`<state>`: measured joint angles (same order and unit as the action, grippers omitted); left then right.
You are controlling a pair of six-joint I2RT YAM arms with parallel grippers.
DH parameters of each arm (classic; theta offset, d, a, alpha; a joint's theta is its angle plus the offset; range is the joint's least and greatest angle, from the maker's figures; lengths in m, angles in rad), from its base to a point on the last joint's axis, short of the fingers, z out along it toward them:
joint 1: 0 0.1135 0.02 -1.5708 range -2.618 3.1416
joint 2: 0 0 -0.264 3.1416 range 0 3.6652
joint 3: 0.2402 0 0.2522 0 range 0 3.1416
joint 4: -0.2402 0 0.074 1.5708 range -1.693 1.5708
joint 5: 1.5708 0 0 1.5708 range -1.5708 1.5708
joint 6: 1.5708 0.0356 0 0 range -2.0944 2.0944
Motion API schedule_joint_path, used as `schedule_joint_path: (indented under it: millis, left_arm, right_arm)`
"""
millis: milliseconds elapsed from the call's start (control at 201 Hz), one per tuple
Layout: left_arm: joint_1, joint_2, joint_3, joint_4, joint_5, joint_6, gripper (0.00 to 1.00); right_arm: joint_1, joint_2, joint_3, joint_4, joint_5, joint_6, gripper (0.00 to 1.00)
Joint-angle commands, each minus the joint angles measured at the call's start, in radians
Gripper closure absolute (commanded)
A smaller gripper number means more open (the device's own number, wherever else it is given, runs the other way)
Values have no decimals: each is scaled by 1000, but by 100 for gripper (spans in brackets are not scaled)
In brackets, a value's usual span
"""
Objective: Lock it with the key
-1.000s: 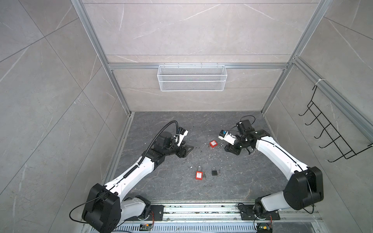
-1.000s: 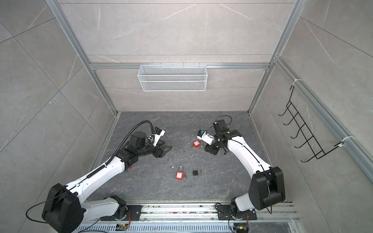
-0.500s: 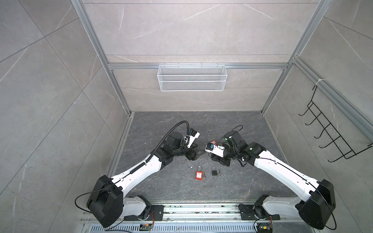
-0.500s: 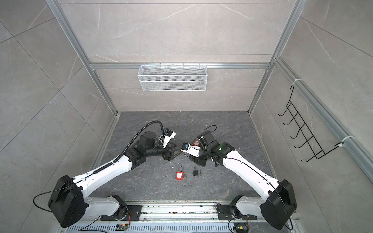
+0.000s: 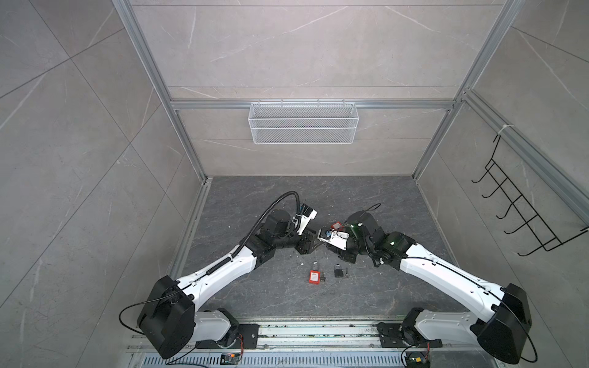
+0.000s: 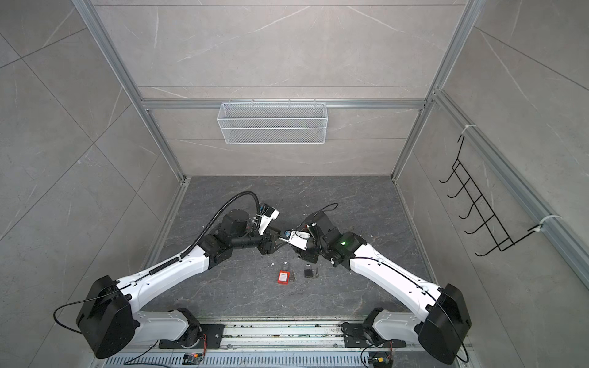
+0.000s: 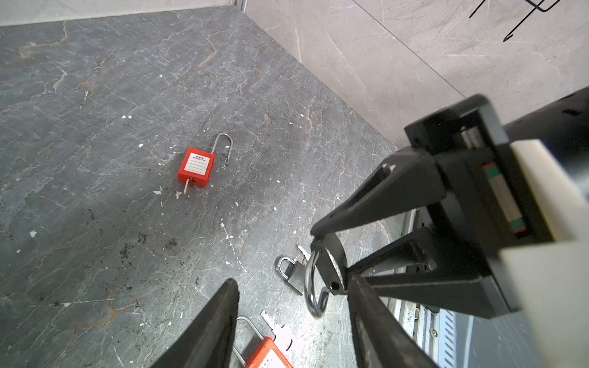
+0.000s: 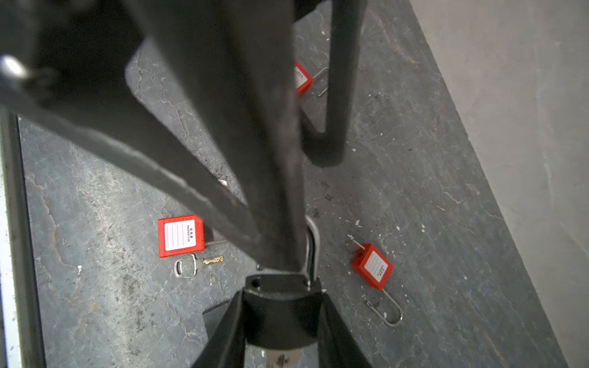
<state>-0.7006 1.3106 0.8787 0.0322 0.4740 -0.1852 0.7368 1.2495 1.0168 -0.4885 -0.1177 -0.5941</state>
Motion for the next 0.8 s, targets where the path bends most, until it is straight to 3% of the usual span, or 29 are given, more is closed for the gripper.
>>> schedule_joint_path:
  millis: [0,792]
  left_arm:
    - [-2,0,-7,45,16,-12,48]
    - [-4,47,27,84,109,-31,69]
  right_arm:
    - [10,-31,-12,48,24,11,76]
    - [40,-24,-19,84,84,-49,77]
